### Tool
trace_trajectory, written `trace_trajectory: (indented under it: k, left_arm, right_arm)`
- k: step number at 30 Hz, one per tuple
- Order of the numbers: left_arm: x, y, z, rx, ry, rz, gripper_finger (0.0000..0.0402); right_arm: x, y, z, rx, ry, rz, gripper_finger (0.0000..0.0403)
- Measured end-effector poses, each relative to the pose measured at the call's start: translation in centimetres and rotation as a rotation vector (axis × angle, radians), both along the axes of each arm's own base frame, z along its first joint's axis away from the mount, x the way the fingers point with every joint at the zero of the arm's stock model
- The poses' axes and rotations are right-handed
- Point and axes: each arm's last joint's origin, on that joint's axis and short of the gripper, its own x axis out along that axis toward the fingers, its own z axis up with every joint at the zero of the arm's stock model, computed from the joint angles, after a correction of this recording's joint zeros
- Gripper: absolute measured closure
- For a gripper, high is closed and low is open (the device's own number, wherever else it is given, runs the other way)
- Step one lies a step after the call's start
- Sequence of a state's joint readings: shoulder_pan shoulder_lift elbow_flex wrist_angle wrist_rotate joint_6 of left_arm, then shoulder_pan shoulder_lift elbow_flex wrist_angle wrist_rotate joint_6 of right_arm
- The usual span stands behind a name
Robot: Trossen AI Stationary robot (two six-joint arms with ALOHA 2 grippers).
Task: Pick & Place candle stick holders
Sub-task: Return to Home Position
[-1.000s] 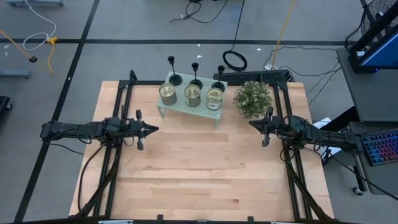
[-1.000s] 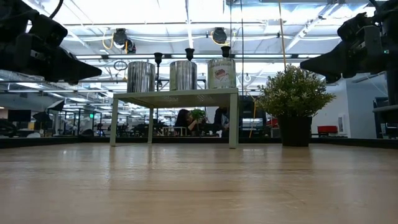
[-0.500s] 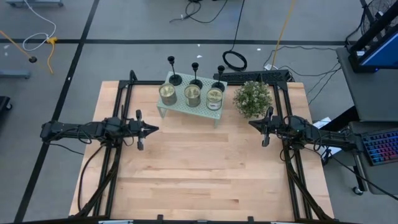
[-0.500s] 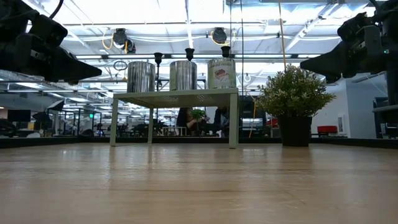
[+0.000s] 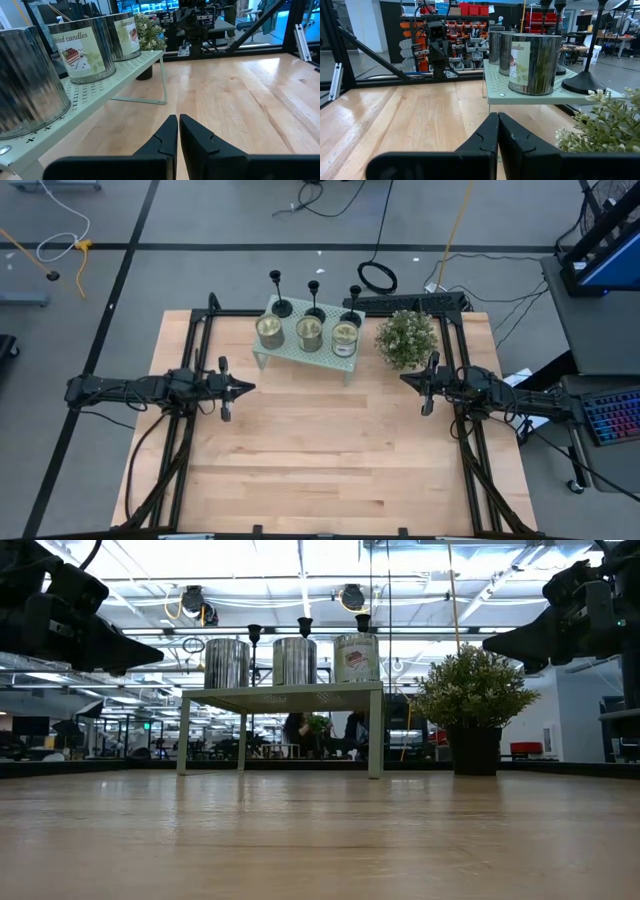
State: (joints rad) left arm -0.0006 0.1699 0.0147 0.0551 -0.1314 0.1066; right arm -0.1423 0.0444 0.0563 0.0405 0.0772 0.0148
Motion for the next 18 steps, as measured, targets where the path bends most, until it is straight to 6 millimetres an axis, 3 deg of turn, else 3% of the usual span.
trace_trajectory:
  k: [18]
  left_arm:
    - [0.0, 0.0, 0.01, 0.0, -0.001, 0.0, 0.0376]
  right_arm:
    - [0.62, -0.09, -0.84, 0.015, 0.1, 0.0, 0.0399]
